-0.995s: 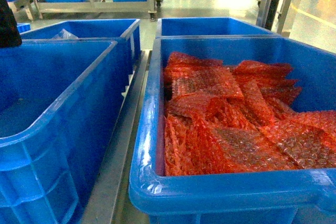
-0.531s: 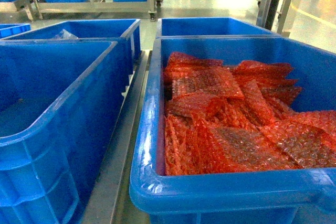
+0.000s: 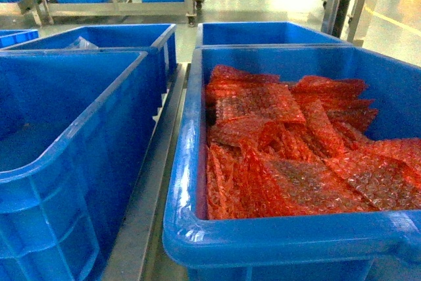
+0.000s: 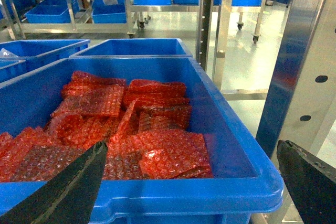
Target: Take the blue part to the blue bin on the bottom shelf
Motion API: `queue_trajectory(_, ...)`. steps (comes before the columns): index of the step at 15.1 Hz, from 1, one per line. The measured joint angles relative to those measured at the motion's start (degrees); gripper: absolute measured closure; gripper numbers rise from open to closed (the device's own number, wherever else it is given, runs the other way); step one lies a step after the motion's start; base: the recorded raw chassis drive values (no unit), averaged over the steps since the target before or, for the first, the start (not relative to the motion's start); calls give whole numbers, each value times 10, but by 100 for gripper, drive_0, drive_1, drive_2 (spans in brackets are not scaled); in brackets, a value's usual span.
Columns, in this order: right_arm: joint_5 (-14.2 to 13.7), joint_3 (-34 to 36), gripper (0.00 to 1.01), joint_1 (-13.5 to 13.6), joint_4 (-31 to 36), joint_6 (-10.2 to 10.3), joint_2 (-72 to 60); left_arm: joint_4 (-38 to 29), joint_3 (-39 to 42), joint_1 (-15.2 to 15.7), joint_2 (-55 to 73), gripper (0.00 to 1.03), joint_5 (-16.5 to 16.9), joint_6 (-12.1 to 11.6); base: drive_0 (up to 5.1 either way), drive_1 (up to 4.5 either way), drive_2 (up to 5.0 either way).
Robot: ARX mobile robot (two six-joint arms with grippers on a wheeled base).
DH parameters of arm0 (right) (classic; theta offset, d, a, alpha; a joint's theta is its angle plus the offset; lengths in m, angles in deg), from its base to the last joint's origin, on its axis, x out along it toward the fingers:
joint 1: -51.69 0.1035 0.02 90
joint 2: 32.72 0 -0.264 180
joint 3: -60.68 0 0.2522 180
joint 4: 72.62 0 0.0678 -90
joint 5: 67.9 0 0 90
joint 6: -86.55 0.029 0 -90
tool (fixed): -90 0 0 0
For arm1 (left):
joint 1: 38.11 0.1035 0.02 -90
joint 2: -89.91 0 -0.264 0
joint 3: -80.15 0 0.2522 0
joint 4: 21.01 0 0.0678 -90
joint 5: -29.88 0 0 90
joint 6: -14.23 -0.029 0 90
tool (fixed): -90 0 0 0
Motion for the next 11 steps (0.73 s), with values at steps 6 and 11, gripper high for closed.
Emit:
queue_trajectory(6,0,0,3,0,0,0,0,149,20,0,-169,101,0,0,0,0,0)
queue_trajectory(11,0,0,3,0,0,0,0,259,21,0,-288,101,0,0,0,0,0)
